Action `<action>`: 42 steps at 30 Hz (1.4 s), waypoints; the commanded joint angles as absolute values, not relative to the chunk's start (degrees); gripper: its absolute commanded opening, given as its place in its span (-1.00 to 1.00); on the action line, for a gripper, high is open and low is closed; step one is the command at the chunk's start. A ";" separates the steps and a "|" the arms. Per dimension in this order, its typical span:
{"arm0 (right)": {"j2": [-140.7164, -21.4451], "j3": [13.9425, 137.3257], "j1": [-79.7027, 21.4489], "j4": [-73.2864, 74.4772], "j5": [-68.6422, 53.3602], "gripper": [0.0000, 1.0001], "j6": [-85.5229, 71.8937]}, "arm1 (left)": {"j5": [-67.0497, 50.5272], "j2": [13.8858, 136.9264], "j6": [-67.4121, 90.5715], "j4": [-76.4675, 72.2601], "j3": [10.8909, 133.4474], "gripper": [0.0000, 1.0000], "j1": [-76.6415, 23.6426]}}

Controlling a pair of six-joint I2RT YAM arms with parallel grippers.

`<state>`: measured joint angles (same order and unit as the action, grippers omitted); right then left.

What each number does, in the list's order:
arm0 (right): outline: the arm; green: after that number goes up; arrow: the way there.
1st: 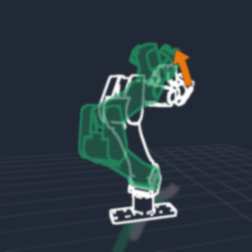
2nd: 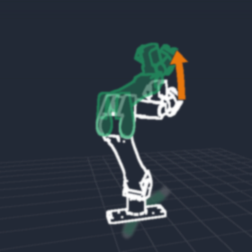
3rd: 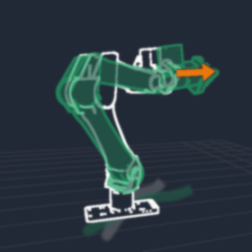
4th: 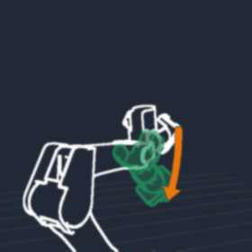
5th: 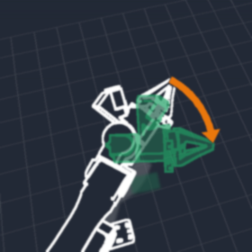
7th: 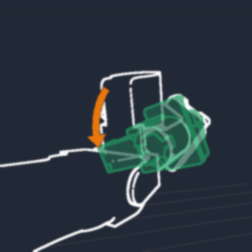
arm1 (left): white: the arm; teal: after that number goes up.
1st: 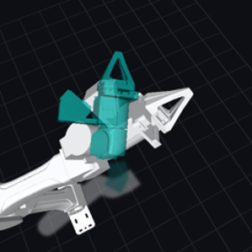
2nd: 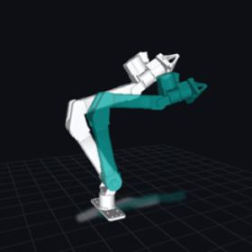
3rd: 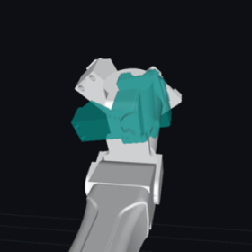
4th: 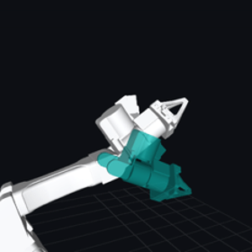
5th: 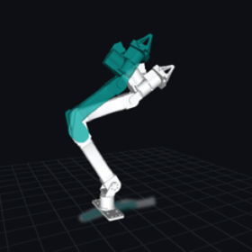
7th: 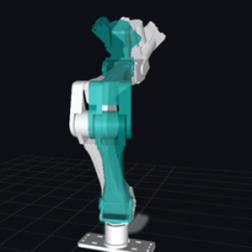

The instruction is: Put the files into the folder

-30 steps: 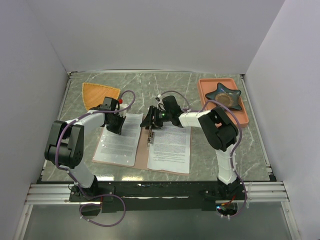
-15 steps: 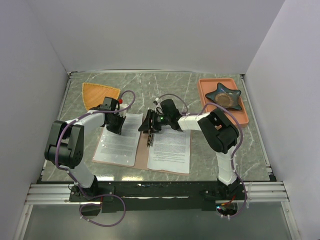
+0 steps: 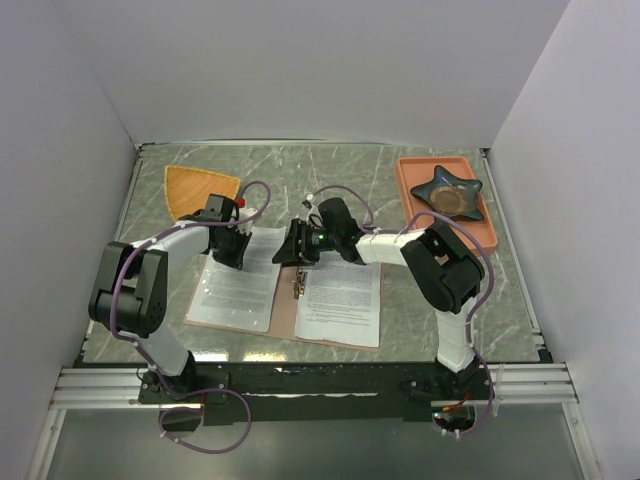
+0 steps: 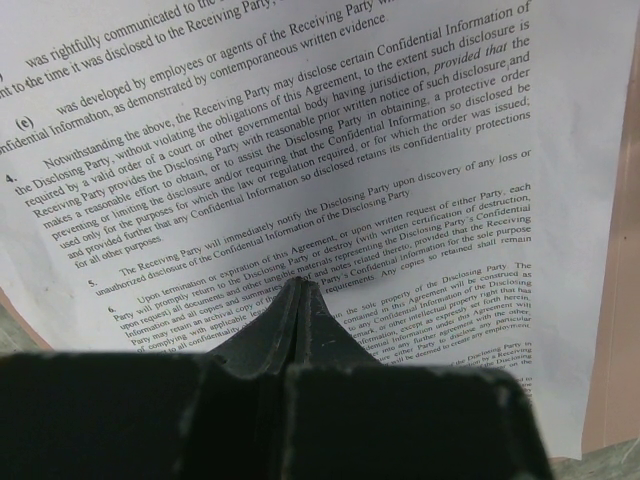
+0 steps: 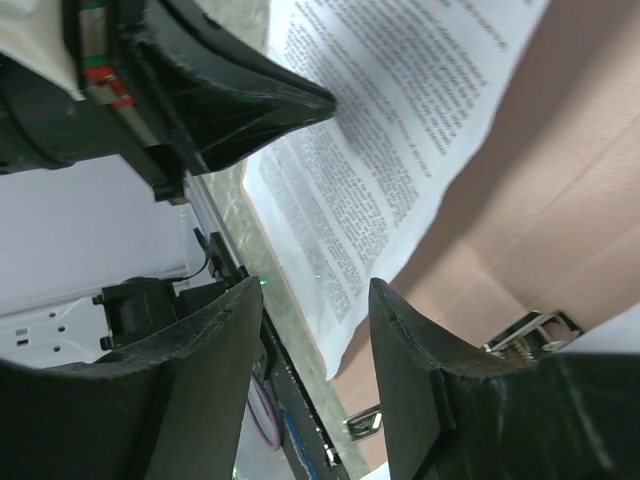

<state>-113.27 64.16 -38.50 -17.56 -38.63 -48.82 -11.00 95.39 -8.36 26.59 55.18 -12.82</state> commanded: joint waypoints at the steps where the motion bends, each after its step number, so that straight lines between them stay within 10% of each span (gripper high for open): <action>1: -109.25 64.25 -39.11 -17.85 -38.14 0.08 -48.08 | -9.40 94.22 -9.41 28.38 54.75 -0.97 -12.74; 12: -99.77 60.04 -40.60 -13.53 -29.81 -0.13 -38.50 | -15.90 85.17 -5.19 38.23 63.71 -0.74 -14.67; 17: -95.11 55.12 -44.11 -14.24 -21.64 -0.24 -33.24 | -14.51 85.42 -0.71 36.48 65.39 -0.11 -20.73; 23: -87.99 47.38 -48.16 -16.35 -9.68 -1.00 -30.23 | -12.48 93.33 4.30 31.82 68.20 0.11 -26.54; 33: -80.86 34.37 -50.19 -34.42 -0.09 -1.00 -28.92 | -8.79 100.28 8.79 26.46 73.74 0.94 -31.64; 42: -85.51 31.29 -50.45 -47.44 -2.46 -1.00 -26.11 | -0.36 104.76 10.55 22.24 74.01 0.93 -36.47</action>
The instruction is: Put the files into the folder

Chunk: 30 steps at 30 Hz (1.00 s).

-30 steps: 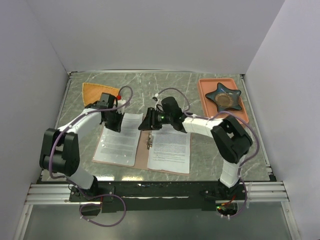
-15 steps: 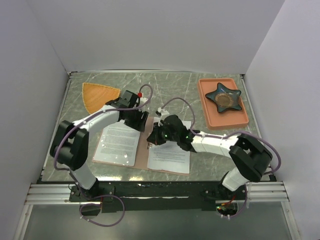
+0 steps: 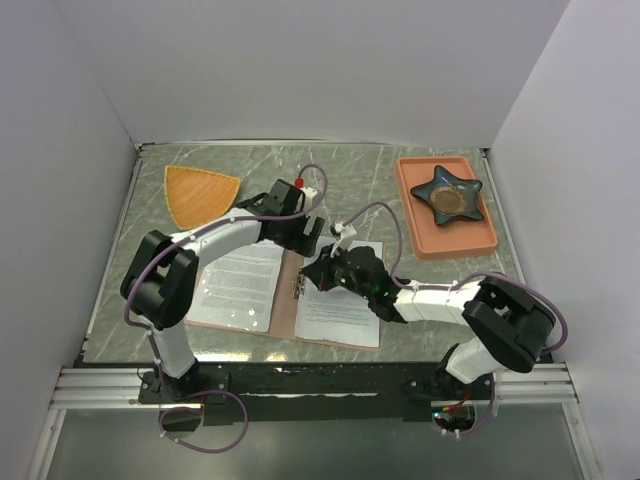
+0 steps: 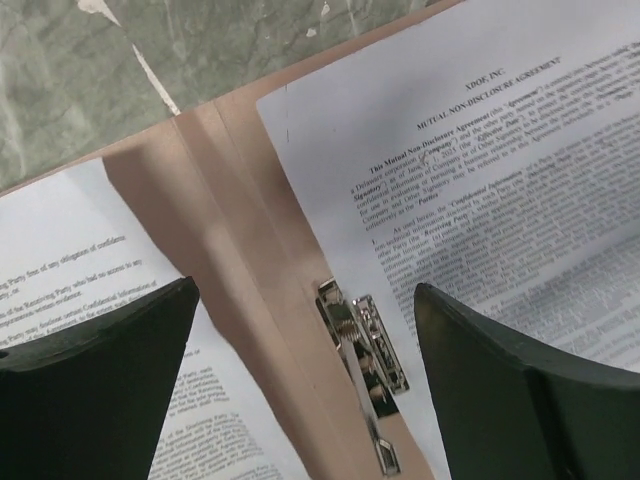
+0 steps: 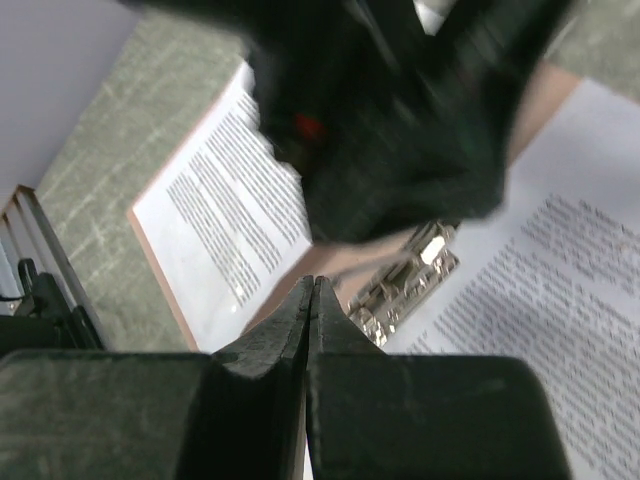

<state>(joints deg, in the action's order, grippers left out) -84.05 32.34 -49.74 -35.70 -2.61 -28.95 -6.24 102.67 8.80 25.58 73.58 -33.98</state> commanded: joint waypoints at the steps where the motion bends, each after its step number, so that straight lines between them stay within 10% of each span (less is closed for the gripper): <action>1: -86.04 30.77 -50.54 -51.03 -2.72 -1.00 -25.15 | 0.00 105.20 10.72 21.98 74.00 0.93 -36.82; 30: -102.48 36.03 -52.21 -60.29 0.79 -1.00 -25.93 | 4.57 114.08 12.22 23.38 74.09 0.98 -38.41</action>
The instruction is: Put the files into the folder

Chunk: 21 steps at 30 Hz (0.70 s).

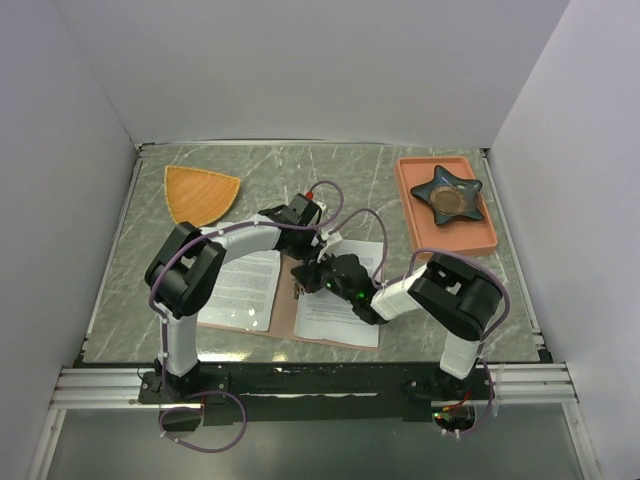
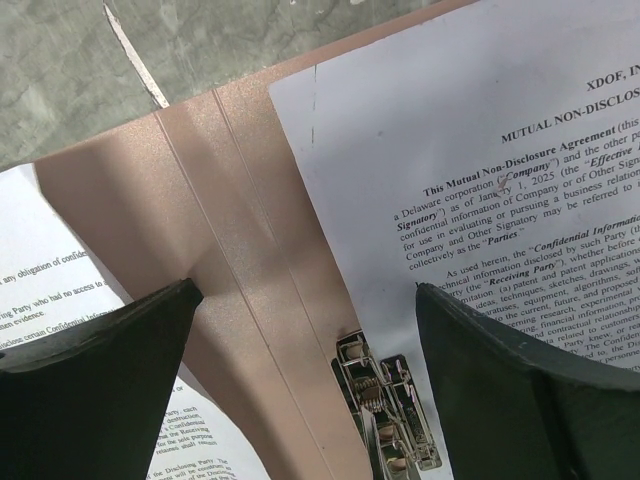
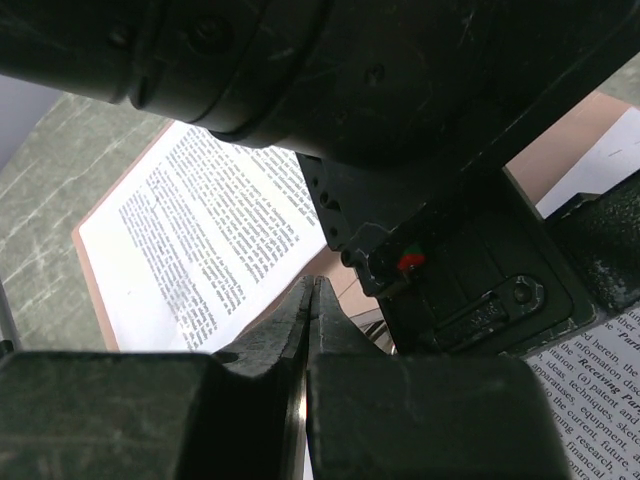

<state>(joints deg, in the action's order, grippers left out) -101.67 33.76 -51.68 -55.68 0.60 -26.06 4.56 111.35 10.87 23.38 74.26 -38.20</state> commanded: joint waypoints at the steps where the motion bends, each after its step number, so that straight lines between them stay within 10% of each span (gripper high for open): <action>1: -102.92 36.21 -52.38 -60.38 0.44 -1.00 -26.01 | 4.57 114.08 12.13 23.29 74.00 0.98 -38.41; 21: -104.24 35.51 -54.23 -54.41 -3.95 -1.00 -27.07 | 4.13 113.47 11.51 22.94 72.33 0.90 -38.32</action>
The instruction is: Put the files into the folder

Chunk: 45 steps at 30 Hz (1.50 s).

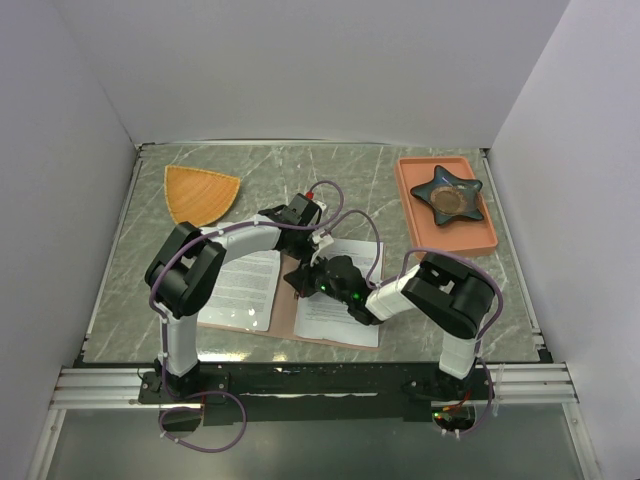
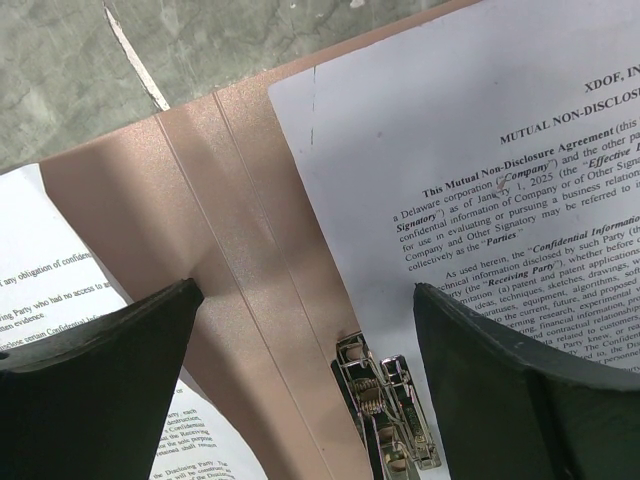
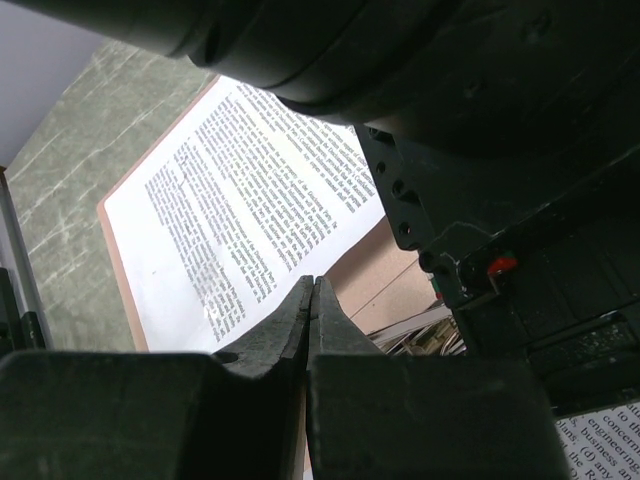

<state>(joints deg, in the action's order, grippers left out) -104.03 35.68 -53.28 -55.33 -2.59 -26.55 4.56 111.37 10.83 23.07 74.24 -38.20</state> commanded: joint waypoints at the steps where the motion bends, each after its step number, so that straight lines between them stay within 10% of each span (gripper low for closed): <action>1: -104.41 35.42 -54.32 -54.14 -4.30 -1.00 -26.98 | 4.30 113.38 11.43 22.94 72.25 0.90 -38.41; 45: -106.96 32.17 -56.07 -39.73 -4.04 -1.00 -24.61 | 3.52 110.92 10.81 21.97 68.99 0.82 -38.32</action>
